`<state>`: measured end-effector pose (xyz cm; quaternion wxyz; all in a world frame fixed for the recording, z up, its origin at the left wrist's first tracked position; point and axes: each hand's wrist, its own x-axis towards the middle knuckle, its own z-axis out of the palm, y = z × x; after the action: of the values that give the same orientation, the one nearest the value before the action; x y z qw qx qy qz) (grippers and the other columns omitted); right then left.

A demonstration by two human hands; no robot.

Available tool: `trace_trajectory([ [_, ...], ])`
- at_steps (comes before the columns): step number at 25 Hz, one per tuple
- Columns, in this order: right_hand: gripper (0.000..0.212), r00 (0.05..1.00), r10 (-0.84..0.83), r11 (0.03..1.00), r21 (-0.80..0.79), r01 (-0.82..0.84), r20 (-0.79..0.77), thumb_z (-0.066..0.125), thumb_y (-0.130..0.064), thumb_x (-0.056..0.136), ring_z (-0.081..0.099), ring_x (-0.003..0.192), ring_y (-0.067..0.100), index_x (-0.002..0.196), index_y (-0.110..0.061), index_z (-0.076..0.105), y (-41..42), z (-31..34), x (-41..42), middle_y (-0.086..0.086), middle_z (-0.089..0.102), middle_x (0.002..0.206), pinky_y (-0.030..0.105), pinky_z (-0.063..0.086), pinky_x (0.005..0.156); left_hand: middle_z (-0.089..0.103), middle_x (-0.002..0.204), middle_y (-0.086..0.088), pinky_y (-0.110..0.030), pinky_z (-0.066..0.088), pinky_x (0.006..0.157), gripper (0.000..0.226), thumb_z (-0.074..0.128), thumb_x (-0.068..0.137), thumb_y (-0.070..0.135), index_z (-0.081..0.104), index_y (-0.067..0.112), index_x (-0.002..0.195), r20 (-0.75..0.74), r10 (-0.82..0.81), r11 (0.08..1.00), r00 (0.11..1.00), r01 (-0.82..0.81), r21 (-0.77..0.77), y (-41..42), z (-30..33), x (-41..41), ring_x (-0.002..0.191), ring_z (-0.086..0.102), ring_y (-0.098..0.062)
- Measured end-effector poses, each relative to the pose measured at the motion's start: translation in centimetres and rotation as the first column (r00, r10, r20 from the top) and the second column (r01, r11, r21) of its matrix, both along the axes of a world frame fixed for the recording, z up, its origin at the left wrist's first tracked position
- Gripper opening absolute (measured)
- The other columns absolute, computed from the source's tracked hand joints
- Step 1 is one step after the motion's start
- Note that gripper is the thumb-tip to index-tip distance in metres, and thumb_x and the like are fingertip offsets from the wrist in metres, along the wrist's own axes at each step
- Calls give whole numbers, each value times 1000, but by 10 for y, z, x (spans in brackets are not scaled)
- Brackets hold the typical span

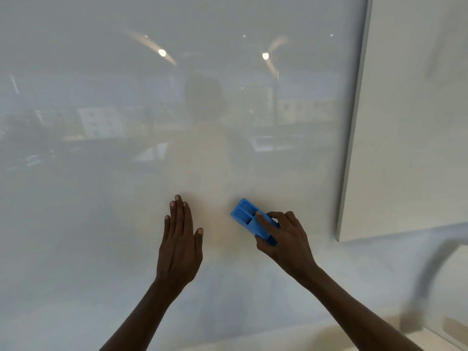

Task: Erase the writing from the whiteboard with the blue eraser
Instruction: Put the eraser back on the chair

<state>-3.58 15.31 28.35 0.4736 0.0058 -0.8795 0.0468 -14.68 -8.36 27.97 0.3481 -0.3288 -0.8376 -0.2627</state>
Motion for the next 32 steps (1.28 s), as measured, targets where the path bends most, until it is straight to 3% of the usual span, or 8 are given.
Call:
trace_trajectory([
  [5,68,981,-152,949,-259,178,117,70,-42,75,50,89,16,134,-14,49,29,-63,39,1,62,104,23,43,57,-5,169,-15,-43,9,127,69,23,104,35,6,-3,158,164,20,999,986,-15,-35,62,-71,50,158,-3,-28],
  [10,65,930,-226,876,-358,324,288,67,-45,76,50,90,17,131,-16,50,70,-131,75,-1,64,102,25,44,56,0,168,-21,-47,17,126,69,29,103,33,13,-7,157,323,57,995,945,-29,-93,112,-136,95,157,4,-34],
  [14,65,869,-254,835,-357,419,424,68,-43,77,52,91,20,131,-12,51,105,-186,99,3,64,103,30,49,59,4,167,-24,-48,21,124,72,24,102,37,15,-9,156,430,63,987,900,9,-163,149,-188,124,156,10,-38],
  [19,63,768,-288,771,-338,541,572,72,-38,79,55,93,24,131,-8,52,145,-258,128,7,66,109,35,52,66,3,167,-22,-52,28,124,68,44,104,25,16,-8,156,539,91,967,837,55,-249,178,-253,142,155,9,-36],
  [23,58,636,-310,680,-302,668,707,68,-39,84,56,94,24,131,-9,52,167,-311,152,7,67,112,35,50,71,9,166,-24,-47,22,124,70,24,102,36,18,-9,155,574,89,938,814,124,-322,192,-295,156,155,13,-37],
  [25,57,586,-295,655,-287,700,755,65,-38,86,55,96,24,132,-9,51,173,-332,164,6,67,115,36,49,73,6,167,-23,-46,19,125,69,24,104,36,15,-7,156,584,82,926,807,155,-343,199,-312,161,156,10,-36],
  [28,56,527,-283,604,-278,747,802,62,-37,88,52,99,23,135,-10,48,180,-356,178,5,65,119,35,47,77,3,168,-20,-46,18,126,66,28,106,34,13,-5,158,599,90,917,795,168,-362,208,-333,166,156,6,-33],
  [32,55,482,-265,565,-270,779,835,59,-38,89,51,101,21,136,-11,47,185,-376,194,5,64,121,33,45,81,7,167,-22,-45,16,124,74,7,104,45,14,-5,157,596,99,900,797,185,-396,217,-346,172,155,9,-34],
])
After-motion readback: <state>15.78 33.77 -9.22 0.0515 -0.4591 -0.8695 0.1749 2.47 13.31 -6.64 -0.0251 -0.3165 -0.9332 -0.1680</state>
